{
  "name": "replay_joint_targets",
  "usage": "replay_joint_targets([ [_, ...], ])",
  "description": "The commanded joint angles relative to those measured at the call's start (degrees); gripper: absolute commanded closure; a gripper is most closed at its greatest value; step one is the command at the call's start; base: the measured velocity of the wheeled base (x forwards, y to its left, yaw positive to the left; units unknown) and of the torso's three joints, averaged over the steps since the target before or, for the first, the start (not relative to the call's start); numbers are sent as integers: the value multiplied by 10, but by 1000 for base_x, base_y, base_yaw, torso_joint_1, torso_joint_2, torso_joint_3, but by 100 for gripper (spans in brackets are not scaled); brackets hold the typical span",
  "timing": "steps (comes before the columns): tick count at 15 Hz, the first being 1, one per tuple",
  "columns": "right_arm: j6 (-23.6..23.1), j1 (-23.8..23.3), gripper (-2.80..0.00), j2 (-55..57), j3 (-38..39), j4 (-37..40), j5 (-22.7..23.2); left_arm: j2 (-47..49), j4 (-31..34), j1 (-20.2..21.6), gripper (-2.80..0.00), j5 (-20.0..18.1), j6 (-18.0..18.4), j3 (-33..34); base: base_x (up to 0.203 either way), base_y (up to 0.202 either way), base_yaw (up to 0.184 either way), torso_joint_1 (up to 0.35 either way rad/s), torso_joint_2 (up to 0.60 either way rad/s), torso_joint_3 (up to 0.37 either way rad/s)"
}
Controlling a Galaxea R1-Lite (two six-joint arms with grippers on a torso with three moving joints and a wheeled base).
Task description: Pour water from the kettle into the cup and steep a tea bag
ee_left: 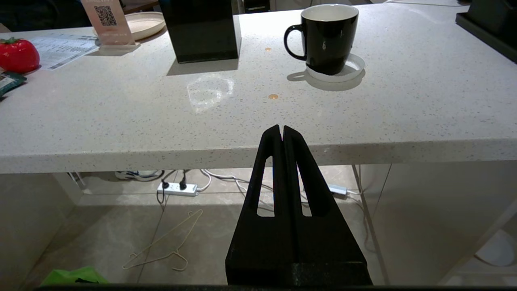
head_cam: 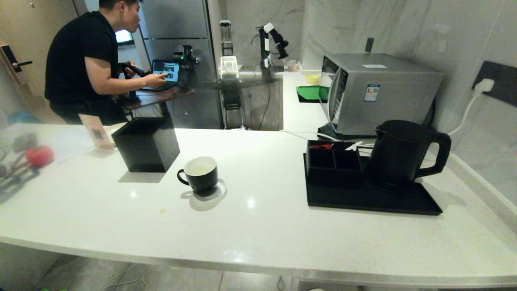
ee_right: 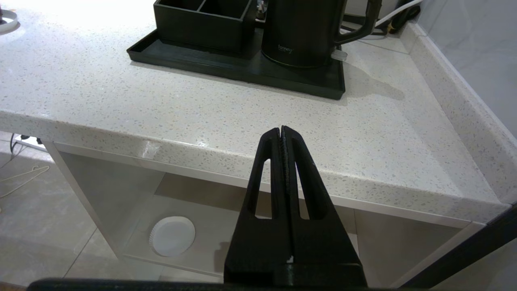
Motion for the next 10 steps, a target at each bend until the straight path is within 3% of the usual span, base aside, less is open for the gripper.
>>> replay_joint_targets([
  [1, -1, 0, 0, 0, 0, 0, 1, 0, 0, 0, 0, 0, 0, 0, 0, 0, 0, 0, 0, 0],
  [10, 9, 0, 0, 0, 0, 0, -1, 0, 0, 0, 0, 0, 0, 0, 0, 0, 0, 0, 0, 0],
])
